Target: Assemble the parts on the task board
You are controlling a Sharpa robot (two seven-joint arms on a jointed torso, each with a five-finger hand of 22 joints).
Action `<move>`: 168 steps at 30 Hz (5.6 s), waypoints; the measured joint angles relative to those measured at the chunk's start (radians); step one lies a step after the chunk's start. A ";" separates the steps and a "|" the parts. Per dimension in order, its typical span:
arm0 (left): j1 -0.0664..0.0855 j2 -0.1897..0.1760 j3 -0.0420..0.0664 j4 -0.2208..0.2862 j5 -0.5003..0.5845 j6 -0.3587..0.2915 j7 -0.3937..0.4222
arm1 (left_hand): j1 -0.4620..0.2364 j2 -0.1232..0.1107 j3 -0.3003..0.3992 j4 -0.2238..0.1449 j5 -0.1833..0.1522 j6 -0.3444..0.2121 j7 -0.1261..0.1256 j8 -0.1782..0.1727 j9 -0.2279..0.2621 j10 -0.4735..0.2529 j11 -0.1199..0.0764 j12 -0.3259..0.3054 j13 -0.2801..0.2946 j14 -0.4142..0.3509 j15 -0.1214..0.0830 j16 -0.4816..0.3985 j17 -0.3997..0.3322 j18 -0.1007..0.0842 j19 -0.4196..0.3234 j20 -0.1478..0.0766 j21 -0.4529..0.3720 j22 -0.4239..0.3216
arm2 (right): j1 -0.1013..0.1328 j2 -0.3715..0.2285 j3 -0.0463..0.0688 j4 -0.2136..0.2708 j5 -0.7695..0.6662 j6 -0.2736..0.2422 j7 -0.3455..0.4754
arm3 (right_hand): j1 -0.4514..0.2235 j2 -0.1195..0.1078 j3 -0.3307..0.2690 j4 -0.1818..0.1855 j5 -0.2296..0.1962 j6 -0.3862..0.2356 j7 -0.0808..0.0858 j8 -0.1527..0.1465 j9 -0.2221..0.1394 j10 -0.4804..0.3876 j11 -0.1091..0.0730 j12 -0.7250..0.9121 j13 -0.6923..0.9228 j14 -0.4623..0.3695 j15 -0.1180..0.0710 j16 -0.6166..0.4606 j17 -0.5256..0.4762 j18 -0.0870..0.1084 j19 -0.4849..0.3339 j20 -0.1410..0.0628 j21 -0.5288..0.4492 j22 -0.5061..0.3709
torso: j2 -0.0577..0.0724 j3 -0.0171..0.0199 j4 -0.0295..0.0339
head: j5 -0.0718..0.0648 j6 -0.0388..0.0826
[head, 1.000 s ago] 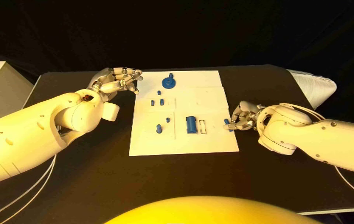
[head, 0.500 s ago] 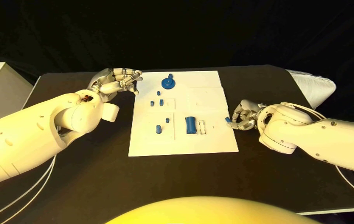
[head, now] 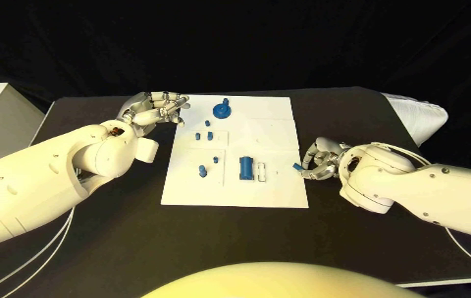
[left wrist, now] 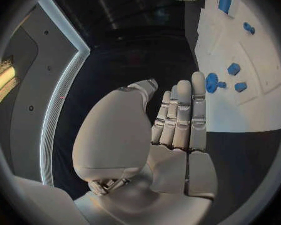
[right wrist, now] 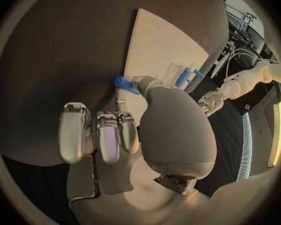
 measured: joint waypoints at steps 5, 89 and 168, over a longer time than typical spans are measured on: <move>0.000 0.000 0.000 0.000 0.000 0.000 -0.001 | 0.000 0.000 0.000 0.000 0.000 0.000 0.000 0.000 0.000 0.000 0.000 0.000 0.000 0.000 0.000 0.000 0.000 0.000 0.000 0.000 0.000 0.000 | 0.010 0.018 0.002 0.022 0.042 -0.010 0.004 | -0.013 0.000 0.015 -0.015 0.000 0.000 0.000 0.000 0.000 0.000 0.000 0.000 0.000 0.000 0.000 0.000 0.000 0.000 0.000 0.000 0.000 0.000 | 0.000 -0.0007 0.0001 | 0.000 0.000; -0.001 0.004 0.000 -0.002 -0.001 0.017 -0.012 | -0.005 0.005 0.000 0.000 0.000 0.000 0.000 0.004 0.000 -0.004 0.004 0.008 0.000 0.000 0.000 0.000 0.001 0.000 0.000 0.000 -0.004 -0.003 | 0.008 0.195 0.000 -0.048 0.167 -0.033 0.000 | -0.213 0.039 -0.005 0.002 -0.058 0.036 -0.014 0.004 0.007 0.000 0.000 0.025 0.000 0.000 0.000 0.000 0.000 0.000 0.000 0.000 0.004 0.001 | 0.000 -0.0012 0.0006 | 0.001 -0.014; -0.001 0.002 0.000 -0.002 -0.001 0.020 -0.015 | -0.009 0.009 0.000 0.000 0.000 -0.004 -0.004 0.008 -0.001 -0.007 0.000 0.012 0.000 0.000 0.000 0.000 0.001 0.000 0.002 0.002 -0.008 -0.006 | 0.006 0.184 0.000 -0.063 0.196 -0.057 0.039 | -0.184 0.108 -0.236 -0.007 -0.168 0.037 -0.015 -0.011 -0.014 0.000 0.000 0.025 0.001 0.000 0.000 0.000 0.000 0.000 0.000 0.000 -0.016 0.000 | -0.001 0.0009 -0.0005 | 0.009 -0.021</move>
